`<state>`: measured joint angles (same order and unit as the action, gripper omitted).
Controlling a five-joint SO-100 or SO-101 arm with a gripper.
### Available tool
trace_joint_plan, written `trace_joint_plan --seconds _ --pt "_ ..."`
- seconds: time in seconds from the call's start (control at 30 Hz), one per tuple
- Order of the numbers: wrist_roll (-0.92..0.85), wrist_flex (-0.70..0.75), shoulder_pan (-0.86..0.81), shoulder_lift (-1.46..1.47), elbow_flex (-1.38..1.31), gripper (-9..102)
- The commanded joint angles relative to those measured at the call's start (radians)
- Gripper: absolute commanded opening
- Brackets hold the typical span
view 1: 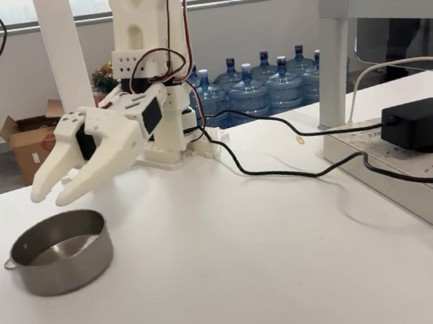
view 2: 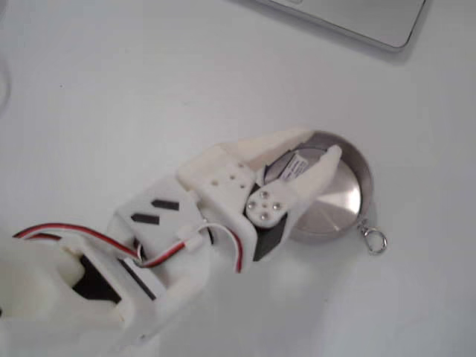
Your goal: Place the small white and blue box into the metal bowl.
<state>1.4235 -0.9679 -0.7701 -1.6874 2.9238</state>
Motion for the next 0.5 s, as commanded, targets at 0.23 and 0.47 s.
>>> trace_joint_plan --seconds 0.23,0.47 --pt "0.009 -0.017 0.130 -0.089 0.066 -4" --pt "-0.009 -0.012 0.431 -0.115 0.071 -4"
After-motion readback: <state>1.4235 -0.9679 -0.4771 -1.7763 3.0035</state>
